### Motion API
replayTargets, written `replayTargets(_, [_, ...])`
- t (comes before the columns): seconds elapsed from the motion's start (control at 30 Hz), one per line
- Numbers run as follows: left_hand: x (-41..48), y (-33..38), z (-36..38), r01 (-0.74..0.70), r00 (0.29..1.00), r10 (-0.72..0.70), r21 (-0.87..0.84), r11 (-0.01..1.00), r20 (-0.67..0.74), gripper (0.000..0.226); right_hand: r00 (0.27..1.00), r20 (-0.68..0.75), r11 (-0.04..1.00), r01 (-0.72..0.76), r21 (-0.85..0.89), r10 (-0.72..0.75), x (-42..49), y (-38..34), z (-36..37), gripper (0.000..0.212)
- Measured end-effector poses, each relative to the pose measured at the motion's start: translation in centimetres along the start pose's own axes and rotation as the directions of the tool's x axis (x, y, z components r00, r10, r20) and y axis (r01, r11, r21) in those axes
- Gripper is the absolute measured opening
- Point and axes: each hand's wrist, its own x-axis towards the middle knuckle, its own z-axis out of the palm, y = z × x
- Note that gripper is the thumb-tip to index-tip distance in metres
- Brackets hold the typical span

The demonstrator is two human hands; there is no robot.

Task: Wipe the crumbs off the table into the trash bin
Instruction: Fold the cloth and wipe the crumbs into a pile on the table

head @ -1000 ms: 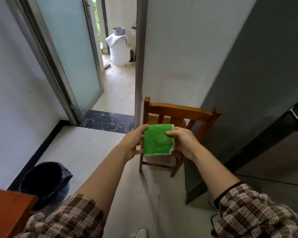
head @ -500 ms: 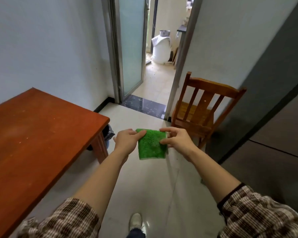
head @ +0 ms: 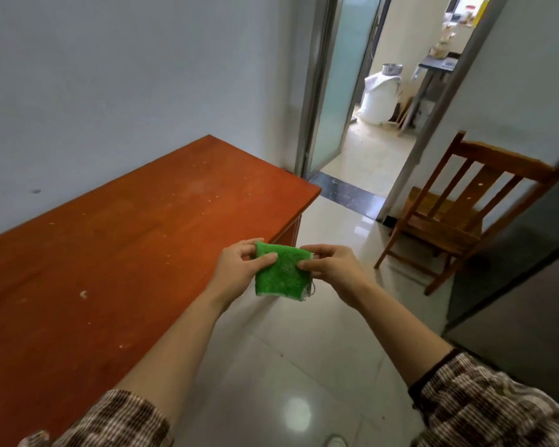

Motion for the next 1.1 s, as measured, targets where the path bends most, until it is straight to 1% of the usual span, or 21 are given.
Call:
replayTargets(0.13, [-5.9, -1.5, -9.0, 0.028, 0.999, -0.028, -0.012, 1.000, -0.021, 0.007, 0.997, 0.078, 1.000, -0.003, -0.017, 0.004, -3.6, 1.0, 9.7, 0.036])
replayTargets(0.17, [-7.9, -2.0, -12.0, 0.042, 0.998, -0.042, -0.007, 0.999, -0.050, 0.009, 0.993, 0.119, 1.000, -0.007, -0.014, 0.008, -5.0, 1.1, 12.9, 0.036])
replayTargets(0.27, [-11.4, -3.2, -17.6, 0.074, 0.989, -0.079, -0.047, 0.996, -0.126, 0.013, 0.982, 0.188, 0.999, -0.032, -0.007, 0.033, -7.1, 1.3, 18.9, 0.032])
replayTargets(0.4, [-15.5, -4.6, -22.6, 0.111, 0.967, -0.134, -0.116, 0.987, -0.215, 0.011, 0.972, 0.231, 0.996, -0.020, -0.088, 0.040, -9.3, 2.2, 25.0, 0.022])
replayTargets(0.43, [-16.3, -5.0, -23.6, 0.130, 0.959, -0.163, -0.152, 0.980, -0.233, 0.013, 0.960, 0.271, 0.996, -0.053, -0.078, 0.072, -9.7, 2.6, 26.3, 0.024])
replayTargets(0.5, [-17.4, -5.9, -25.4, 0.160, 0.943, -0.209, -0.199, 0.967, -0.258, 0.016, 0.911, 0.387, 0.989, -0.138, -0.045, 0.145, -10.2, 3.3, 28.5, 0.031])
replayTargets(0.57, [-18.1, -6.8, -27.3, 0.187, 0.930, -0.248, -0.230, 0.955, -0.272, 0.013, 0.863, 0.459, 0.975, -0.216, -0.043, 0.211, -10.2, 4.1, 30.8, 0.035])
replayTargets(0.67, [-18.6, -8.0, -29.7, 0.232, 0.930, -0.287, -0.240, 0.943, -0.229, 0.009, 0.830, 0.512, 0.969, -0.248, -0.014, 0.220, -9.6, 5.0, 33.3, 0.035])
replayTargets(0.8, [-19.4, -9.4, -33.1, 0.321, 0.924, -0.363, -0.274, 0.907, -0.118, 0.030, 0.845, 0.498, 0.975, -0.222, -0.003, 0.194, -8.5, 5.7, 36.4, 0.033])
replayTargets(0.9, [-19.7, -10.5, -35.5, 0.340, 0.912, -0.392, -0.314, 0.887, -0.121, 0.040, 0.832, 0.516, 0.977, -0.203, -0.059, 0.204, -7.9, 5.8, 38.6, 0.036])
replayTargets(0.97, [-19.7, -11.3, -37.1, 0.344, 0.903, -0.407, -0.340, 0.875, -0.134, 0.044, 0.805, 0.555, 0.972, -0.233, -0.032, 0.211, -7.3, 5.7, 40.2, 0.038])
replayTargets(1.03, [-19.5, -12.0, -38.7, 0.358, 0.896, -0.427, -0.378, 0.854, -0.118, 0.043, 0.776, 0.601, 0.973, -0.229, -0.017, 0.193, -6.6, 5.7, 41.4, 0.041])
replayTargets(1.1, [-19.3, -12.9, -40.6, 0.386, 0.888, -0.453, -0.405, 0.829, -0.081, 0.033, 0.771, 0.610, 0.980, -0.189, -0.056, 0.184, -6.1, 5.8, 43.2, 0.037])
